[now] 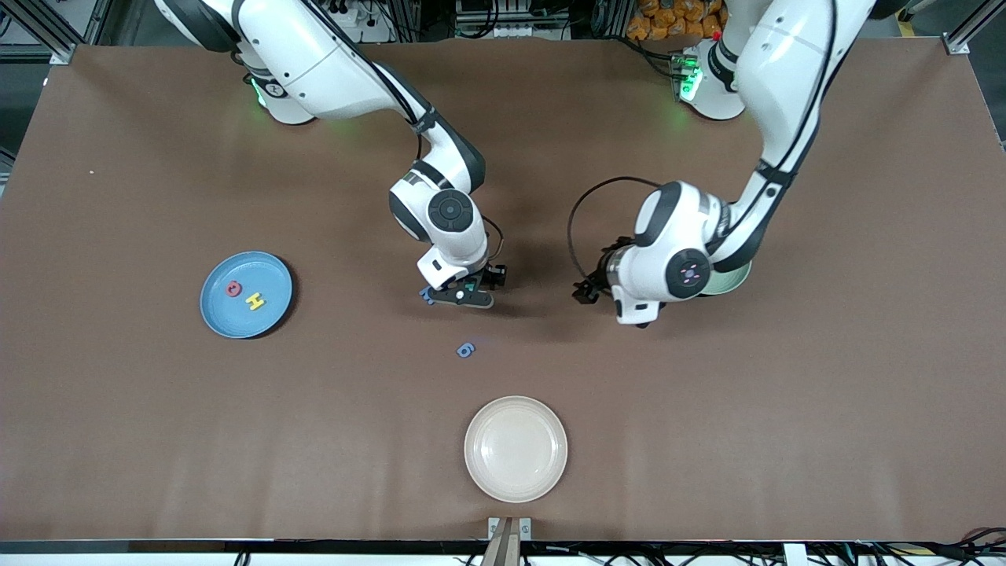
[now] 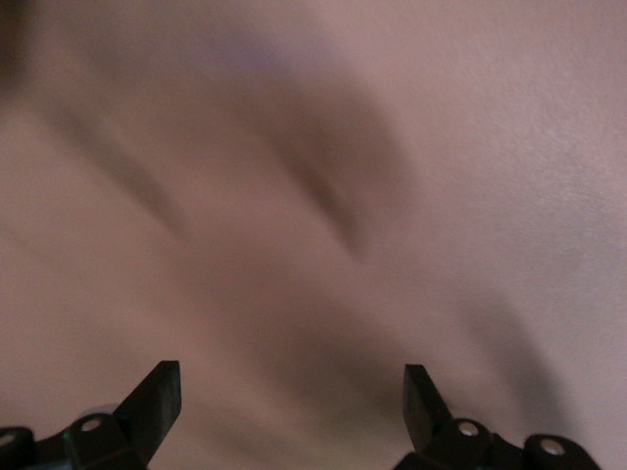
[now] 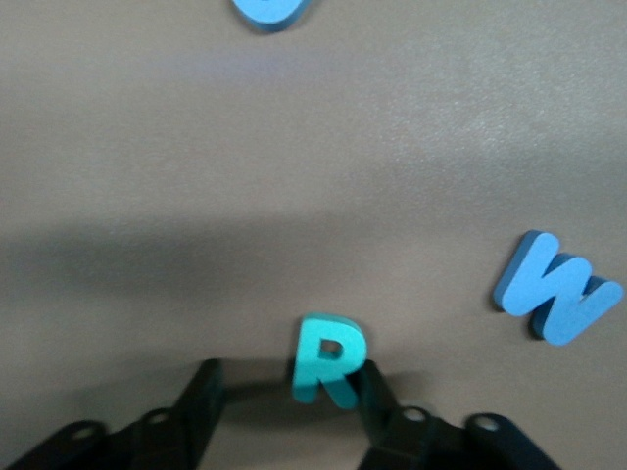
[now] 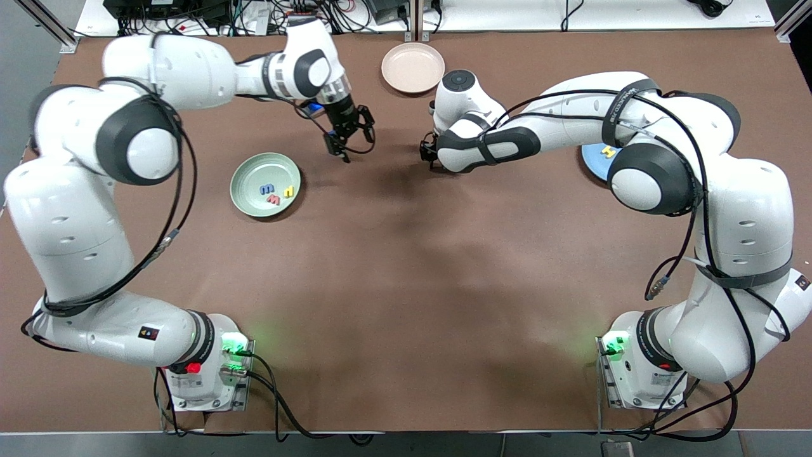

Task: Sort uppercase to blue plate, lowercase to green plate
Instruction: 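Grasp the teal R with the right gripper while the left gripper returns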

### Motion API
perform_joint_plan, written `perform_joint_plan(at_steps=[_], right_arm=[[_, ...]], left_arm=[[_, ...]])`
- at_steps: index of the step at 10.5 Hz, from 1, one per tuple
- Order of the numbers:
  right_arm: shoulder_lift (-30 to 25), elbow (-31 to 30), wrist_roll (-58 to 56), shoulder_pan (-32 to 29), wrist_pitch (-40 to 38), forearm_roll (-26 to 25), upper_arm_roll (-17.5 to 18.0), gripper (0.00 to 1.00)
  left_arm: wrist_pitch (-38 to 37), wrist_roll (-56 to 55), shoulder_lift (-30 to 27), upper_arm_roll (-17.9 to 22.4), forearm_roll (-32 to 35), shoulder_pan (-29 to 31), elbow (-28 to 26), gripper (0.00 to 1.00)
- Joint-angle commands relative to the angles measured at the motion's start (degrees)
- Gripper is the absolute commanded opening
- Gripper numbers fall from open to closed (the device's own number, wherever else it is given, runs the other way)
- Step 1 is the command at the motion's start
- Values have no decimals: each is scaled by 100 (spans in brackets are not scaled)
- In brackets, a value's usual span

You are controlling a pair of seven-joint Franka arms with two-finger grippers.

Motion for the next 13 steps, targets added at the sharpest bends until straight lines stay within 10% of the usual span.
perform_joint_plan(at_steps=[1,9,13], right_arm=[[-110,-331,127,-80,186,-33,90,0],[-513,-305,127,-431,-32,-33,82,0],[-1408,-610,-118,-1421,-1402,-33,82,0]], left_arm=[[337,-326,421,203,-1038,-216,474,100],[653,-1011,1220,362,-2582,-549,1905,100],[1330,-1038,1485,353,-3031,-682,2197,100]])
